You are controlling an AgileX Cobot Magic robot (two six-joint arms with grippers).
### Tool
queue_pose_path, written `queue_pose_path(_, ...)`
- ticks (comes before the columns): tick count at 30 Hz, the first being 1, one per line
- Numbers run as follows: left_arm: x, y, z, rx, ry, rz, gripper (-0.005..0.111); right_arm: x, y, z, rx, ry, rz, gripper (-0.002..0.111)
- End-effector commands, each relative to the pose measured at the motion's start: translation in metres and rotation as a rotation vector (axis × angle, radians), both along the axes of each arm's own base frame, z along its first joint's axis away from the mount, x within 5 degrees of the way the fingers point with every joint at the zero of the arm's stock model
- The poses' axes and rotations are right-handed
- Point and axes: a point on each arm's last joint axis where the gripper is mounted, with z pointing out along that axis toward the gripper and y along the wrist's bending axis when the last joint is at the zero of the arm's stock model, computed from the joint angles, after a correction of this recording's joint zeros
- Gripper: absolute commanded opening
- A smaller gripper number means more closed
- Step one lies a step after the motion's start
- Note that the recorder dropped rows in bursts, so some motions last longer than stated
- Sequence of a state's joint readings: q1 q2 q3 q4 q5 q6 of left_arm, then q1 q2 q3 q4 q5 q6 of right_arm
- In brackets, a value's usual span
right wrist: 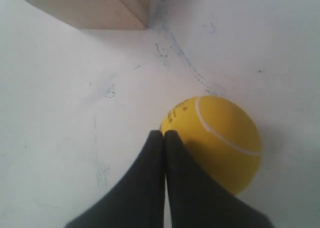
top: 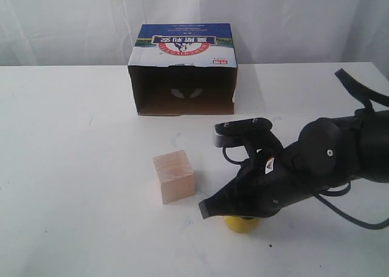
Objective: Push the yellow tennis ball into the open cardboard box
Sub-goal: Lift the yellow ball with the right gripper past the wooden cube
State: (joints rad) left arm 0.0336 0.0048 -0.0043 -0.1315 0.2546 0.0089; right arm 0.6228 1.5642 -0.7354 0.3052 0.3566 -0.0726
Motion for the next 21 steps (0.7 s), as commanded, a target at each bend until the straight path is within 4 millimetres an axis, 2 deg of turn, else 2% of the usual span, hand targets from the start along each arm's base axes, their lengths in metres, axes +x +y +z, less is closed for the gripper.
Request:
queue_pose_path(1, 0.000, 0.000, -0.001, -0.015, 0.000, 0.004, 0.000, -0.001, -0.004, -0.010, -0.054, 0.015, 0.032, 0.000)
queue_pose_path(13, 0.000, 0.000, -0.001, -0.015, 0.000, 0.004, 0.000, 0.022, 0.009, 0.014, 0.029, -0.160, 0.016, 0.000)
queue_pose_path(16, 0.000, 0.000, -0.001, -0.015, 0.000, 0.004, 0.000, 0.027, 0.012, 0.027, 0.048, -0.205, 0.024, 0.000)
queue_pose_path(21, 0.000, 0.000, -0.001, -0.015, 0.000, 0.004, 0.000, 0.030, 0.012, 0.062, 0.068, -0.321, 0.063, 0.000)
